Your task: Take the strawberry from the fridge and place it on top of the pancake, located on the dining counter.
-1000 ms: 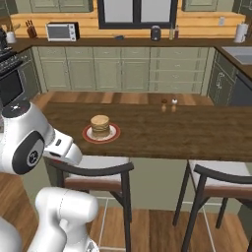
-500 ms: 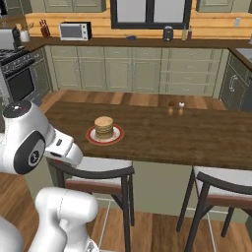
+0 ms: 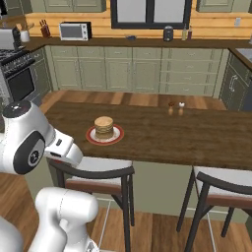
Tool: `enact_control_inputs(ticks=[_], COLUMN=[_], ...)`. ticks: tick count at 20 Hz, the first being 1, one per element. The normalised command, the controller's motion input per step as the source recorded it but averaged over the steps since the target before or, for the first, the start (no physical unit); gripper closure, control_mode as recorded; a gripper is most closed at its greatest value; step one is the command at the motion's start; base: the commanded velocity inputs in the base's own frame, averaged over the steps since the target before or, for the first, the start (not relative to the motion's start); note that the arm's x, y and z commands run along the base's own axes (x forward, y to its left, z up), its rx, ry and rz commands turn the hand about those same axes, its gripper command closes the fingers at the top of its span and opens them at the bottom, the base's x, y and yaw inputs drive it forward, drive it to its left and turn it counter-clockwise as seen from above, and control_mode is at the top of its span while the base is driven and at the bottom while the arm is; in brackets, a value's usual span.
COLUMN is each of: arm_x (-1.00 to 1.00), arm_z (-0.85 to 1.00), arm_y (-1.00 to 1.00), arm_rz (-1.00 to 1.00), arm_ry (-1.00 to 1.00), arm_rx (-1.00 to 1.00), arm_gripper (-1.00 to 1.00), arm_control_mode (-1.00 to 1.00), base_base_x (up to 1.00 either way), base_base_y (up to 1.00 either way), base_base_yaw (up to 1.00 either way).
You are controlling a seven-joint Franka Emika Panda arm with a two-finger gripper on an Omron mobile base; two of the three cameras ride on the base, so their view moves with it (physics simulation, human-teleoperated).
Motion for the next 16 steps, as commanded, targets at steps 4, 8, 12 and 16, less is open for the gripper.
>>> enact_control_inputs(ticks=[4, 8, 12, 16], arm_x=[0.43, 0.99, 1.0, 1.0], arm_z=[0.54, 0.76, 0.31, -0.15], arm_y=[0.0, 0.03, 0.32, 0.35], arm_rz=[0.08, 0.08, 0.07, 0.08], arm_ry=[0.0, 0.0, 0.0, -0.01], arm_rx=[-0.01, -0.06, -0.06, 0.01], arm_gripper=[1.0, 1.0, 1.0, 1.0], arm_control_mode=[-1.0, -1.0, -1.0, -1.0], base_base_x=[0.04, 0.0, 0.0, 0.0], base_base_y=[0.0, 0.0, 0.0, 0.0], base_base_yaw=[0.02, 0.0, 0.0, 0.0])
